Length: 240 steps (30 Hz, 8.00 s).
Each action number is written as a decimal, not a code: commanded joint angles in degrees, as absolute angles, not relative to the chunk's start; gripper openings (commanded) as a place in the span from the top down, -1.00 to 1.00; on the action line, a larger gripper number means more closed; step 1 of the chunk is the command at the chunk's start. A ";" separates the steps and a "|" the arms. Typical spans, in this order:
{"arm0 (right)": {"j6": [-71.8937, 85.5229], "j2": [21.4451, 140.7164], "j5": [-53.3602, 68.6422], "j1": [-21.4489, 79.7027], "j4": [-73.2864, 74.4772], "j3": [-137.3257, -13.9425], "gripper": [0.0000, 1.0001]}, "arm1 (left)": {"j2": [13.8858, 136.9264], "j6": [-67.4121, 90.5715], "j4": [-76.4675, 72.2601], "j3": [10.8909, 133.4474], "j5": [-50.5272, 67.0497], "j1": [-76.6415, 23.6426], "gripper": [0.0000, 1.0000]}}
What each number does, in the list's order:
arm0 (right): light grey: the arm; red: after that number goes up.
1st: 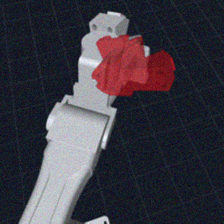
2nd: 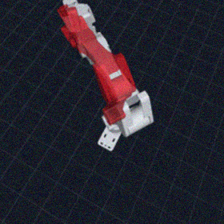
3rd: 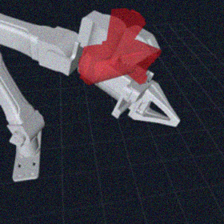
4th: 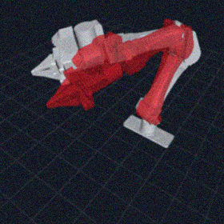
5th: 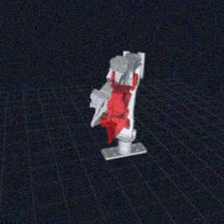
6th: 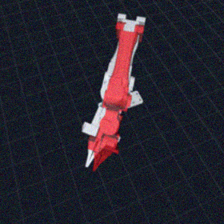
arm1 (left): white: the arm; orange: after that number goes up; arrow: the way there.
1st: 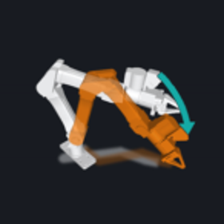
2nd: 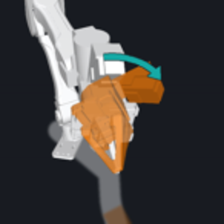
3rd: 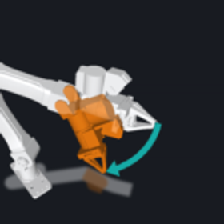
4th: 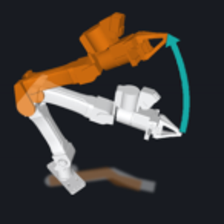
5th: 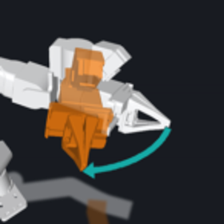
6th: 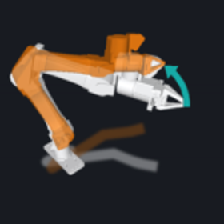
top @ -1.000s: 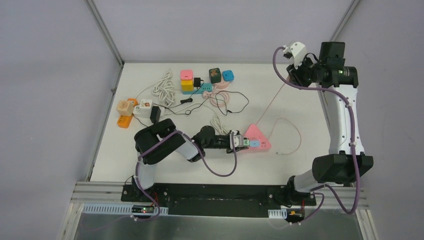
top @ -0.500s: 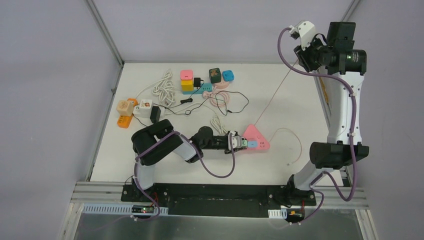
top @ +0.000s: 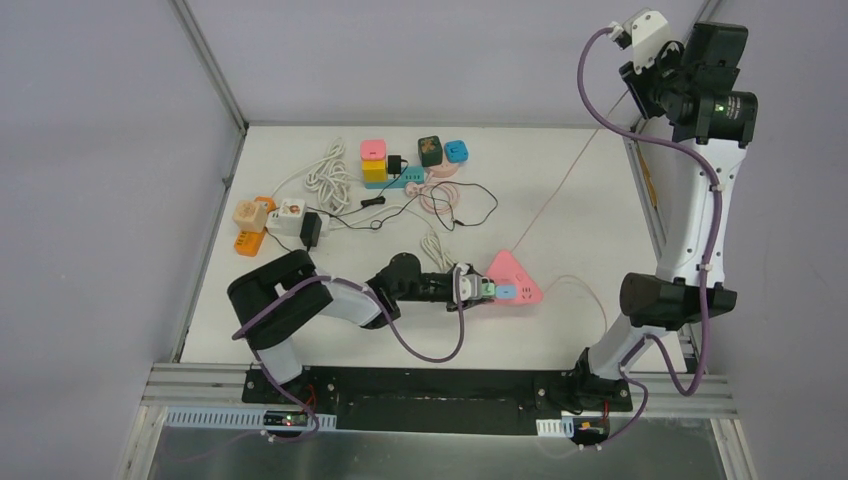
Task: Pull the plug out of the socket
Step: Place the plug at the center of the board, then remove the plug from the socket.
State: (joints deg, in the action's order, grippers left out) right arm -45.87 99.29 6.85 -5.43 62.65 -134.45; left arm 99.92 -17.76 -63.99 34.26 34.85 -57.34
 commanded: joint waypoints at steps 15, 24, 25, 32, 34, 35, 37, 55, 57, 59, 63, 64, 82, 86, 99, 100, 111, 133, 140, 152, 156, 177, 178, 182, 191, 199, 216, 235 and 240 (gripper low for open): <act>-39.34 88.79 27.71 -0.29 52.94 -94.29 1.00 | 91.16 -16.01 -50.75 44.18 33.63 -58.02 1.00; -30.90 92.48 29.85 3.78 45.99 -82.56 1.00 | 92.71 -14.16 -54.03 45.66 33.83 -58.06 1.00; -29.03 92.38 26.11 3.66 43.33 -81.73 1.00 | 92.34 -14.14 -54.10 45.32 33.84 -58.07 1.00; -30.59 94.11 25.87 2.68 44.23 -77.62 1.00 | 88.81 -16.28 -52.66 42.65 30.88 -58.06 1.00; -31.76 93.63 26.40 3.67 44.16 -71.61 1.00 | 88.28 -16.91 -52.51 42.17 29.29 -58.03 1.00; -31.85 92.97 25.68 3.77 42.67 -68.65 1.00 | 88.17 -17.03 -52.74 41.92 28.69 -57.94 1.00; -32.50 92.01 23.09 3.60 40.83 -64.60 1.00 | 88.00 -16.86 -53.28 41.58 27.80 -57.86 1.00; -38.05 88.15 14.27 -7.75 44.24 -84.28 1.00 | 85.86 -15.73 -50.97 38.13 24.63 -56.95 1.00; -38.21 90.75 11.91 -8.19 44.21 -92.12 1.00 | 86.18 -15.67 -50.90 37.43 24.44 -56.93 1.00; -38.03 93.80 9.51 -8.62 44.19 -100.25 1.00 | 86.46 -15.85 -50.84 36.87 24.22 -56.87 1.00; -37.26 99.95 5.50 -9.67 44.00 -116.25 1.00 | 87.37 -16.37 -51.06 36.13 23.73 -56.91 1.00; -37.25 101.29 4.73 -9.82 44.17 -120.24 1.00 | 87.86 -16.50 -51.29 36.12 23.74 -56.95 1.00; -31.98 111.39 15.16 -9.85 43.69 -109.22 1.00 | 98.81 -16.08 -60.97 37.33 27.83 -56.51 1.00; -27.57 120.32 16.66 -9.84 45.69 -113.02 1.00 | 101.32 -15.21 -63.32 37.70 29.07 -56.38 1.00; -6.33 137.12 12.13 -9.35 41.29 -127.52 0.60 | 103.47 -14.87 -67.72 36.14 29.26 -55.54 1.00; -5.76 137.58 11.68 -9.20 41.15 -127.76 0.51 | 103.64 -14.79 -68.01 36.13 29.27 -55.49 1.00; -6.82 138.28 11.56 -9.08 43.10 -129.78 -0.56 | 105.50 -14.15 -69.99 36.11 30.38 -55.37 1.00; -23.44 97.29 15.13 -9.14 42.55 -89.03 -0.99 | 107.30 -14.41 -71.41 34.63 30.76 -55.32 1.00; -23.93 84.03 23.14 -9.14 43.74 -78.33 -1.00 | 107.54 -13.95 -71.46 34.72 30.77 -55.28 1.00; -31.68 68.76 45.62 -9.14 41.89 -62.80 -0.99 | 107.62 -13.45 -71.32 34.63 31.20 -55.35 1.00; -37.38 67.74 52.72 -9.14 44.16 -60.28 -1.00 | 107.99 -13.45 -71.33 34.80 31.12 -55.35 1.00; -47.27 69.08 62.20 -9.14 48.93 -56.78 -1.00 | 108.81 -13.10 -71.19 35.33 31.19 -55.30 1.00; -47.36 69.14 62.22 -9.14 49.01 -56.78 -1.00 | 108.75 -13.10 -71.20 35.33 31.19 -55.29 1.00; -47.90 69.26 62.28 -9.14 49.34 -56.78 -1.00 | 108.85 -13.10 -71.12 35.41 31.20 -55.35 1.00; -50.01 69.43 62.94 -9.12 50.73 -56.71 -1.00 | 109.02 -13.01 -71.11 35.44 31.20 -55.31 1.00; -50.97 69.54 63.31 -9.14 51.40 -56.73 -0.99 | 109.07 -13.01 -71.05 35.57 31.37 -55.30 1.00; -52.13 70.05 63.13 -8.96 52.07 -56.71 -0.99 | 109.36 -13.01 -70.83 35.85 31.90 -55.30 1.00; -54.05 70.31 63.12 -8.79 53.59 -56.87 -1.00 | 109.41 -13.09 -70.16 36.03 32.08 -55.28 1.00; -54.07 70.36 63.03 -8.78 53.63 -56.95 -0.99 | 109.40 -13.10 -69.99 36.12 32.17 -55.34 1.00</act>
State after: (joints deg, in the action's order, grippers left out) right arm -52.05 70.19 60.77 -9.17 53.87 -56.55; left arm 108.75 -13.93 -68.88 34.94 30.37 -55.75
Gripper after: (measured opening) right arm 0.996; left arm 0.349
